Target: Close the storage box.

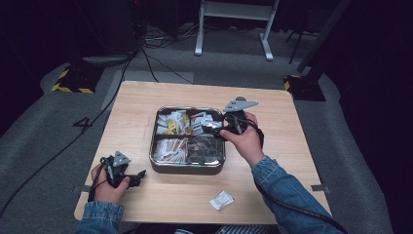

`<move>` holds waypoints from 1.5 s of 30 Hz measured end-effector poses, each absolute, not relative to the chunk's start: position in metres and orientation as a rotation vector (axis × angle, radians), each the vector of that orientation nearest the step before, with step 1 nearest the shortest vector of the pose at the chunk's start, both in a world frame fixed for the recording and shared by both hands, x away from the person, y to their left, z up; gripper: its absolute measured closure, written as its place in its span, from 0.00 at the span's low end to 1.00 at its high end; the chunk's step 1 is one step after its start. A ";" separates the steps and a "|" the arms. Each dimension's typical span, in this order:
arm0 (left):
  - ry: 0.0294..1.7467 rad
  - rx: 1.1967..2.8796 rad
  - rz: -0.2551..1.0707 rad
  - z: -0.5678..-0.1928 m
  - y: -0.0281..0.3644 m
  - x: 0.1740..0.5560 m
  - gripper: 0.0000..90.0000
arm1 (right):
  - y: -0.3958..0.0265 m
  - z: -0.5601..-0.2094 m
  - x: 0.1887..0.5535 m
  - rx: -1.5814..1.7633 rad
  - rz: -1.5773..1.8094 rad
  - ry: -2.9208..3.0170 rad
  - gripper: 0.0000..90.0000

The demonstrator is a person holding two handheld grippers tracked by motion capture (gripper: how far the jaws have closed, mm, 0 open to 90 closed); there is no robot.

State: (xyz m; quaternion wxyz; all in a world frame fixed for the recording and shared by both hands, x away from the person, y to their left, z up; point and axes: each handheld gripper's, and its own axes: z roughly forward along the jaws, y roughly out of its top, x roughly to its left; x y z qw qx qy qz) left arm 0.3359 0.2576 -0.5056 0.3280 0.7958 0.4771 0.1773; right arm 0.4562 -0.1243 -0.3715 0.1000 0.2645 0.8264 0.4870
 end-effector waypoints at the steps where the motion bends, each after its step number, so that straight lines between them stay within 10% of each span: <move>1: 1.249 2.084 0.465 -0.506 0.258 0.336 0.15 | -0.127 -0.370 0.456 0.784 1.438 2.441 0.39; 45: 1.250 2.086 0.462 -0.505 0.257 0.340 0.15 | -0.288 -0.408 0.423 1.107 1.281 2.282 0.34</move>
